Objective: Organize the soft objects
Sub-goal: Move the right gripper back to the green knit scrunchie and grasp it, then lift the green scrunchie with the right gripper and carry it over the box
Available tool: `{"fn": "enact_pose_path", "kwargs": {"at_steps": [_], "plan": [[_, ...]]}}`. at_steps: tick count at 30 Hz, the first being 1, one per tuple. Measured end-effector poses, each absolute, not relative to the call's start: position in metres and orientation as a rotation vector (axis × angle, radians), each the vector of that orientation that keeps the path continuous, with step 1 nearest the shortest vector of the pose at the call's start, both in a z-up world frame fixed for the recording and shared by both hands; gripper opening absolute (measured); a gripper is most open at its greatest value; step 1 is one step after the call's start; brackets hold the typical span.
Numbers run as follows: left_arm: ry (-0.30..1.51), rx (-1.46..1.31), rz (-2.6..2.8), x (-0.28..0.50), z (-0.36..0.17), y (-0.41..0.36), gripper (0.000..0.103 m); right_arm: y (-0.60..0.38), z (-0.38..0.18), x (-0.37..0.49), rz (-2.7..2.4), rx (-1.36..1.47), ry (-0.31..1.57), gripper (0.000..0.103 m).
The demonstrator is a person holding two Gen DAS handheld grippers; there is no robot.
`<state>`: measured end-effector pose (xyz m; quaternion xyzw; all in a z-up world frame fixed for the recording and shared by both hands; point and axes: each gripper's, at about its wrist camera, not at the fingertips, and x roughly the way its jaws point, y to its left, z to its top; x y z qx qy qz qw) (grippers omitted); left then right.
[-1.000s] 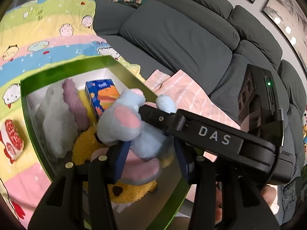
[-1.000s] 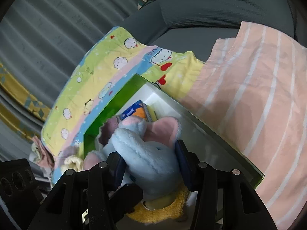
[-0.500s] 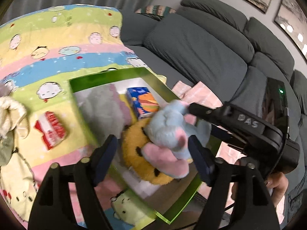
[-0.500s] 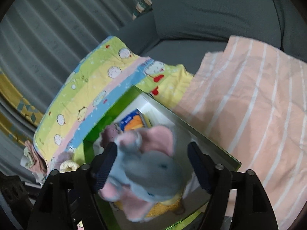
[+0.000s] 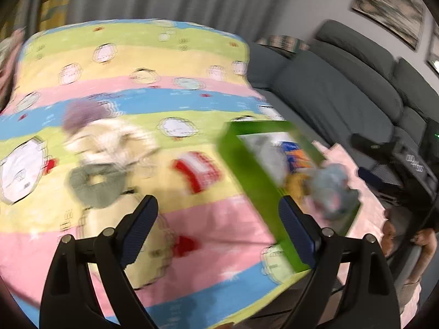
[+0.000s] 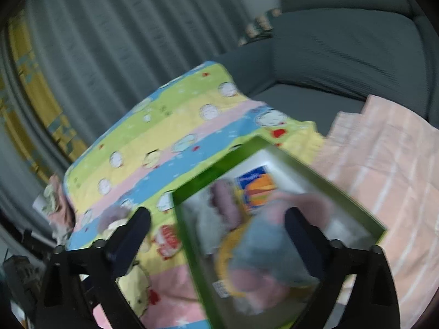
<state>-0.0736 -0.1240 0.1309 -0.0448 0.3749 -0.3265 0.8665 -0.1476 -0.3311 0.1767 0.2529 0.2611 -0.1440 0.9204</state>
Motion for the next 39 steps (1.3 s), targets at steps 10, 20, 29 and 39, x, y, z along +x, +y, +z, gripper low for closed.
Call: {"fn": "enact_pose_path", "kwargs": {"at_steps": [10, 20, 29, 39], "plan": [[0.815, -0.199, -0.376, -0.037, 0.092, -0.01, 0.102, -0.232, 0.147, -0.071, -0.026, 0.429, 0.674, 0.103], [0.855, -0.263, -0.086, -0.021, 0.069, 0.062, 0.102, -0.134, 0.078, 0.018, 0.123, 0.363, 0.925, 0.103], [0.832, -0.324, -0.017, -0.022, 0.074, 0.097, 0.102, -0.078, 0.037, 0.058, 0.066, 0.135, 1.028, 0.076], [0.832, -0.349, -0.013, -0.02, 0.074, 0.107, 0.102, -0.084, 0.066, 0.022, 0.185, 0.135, 1.004, 0.021]]}}
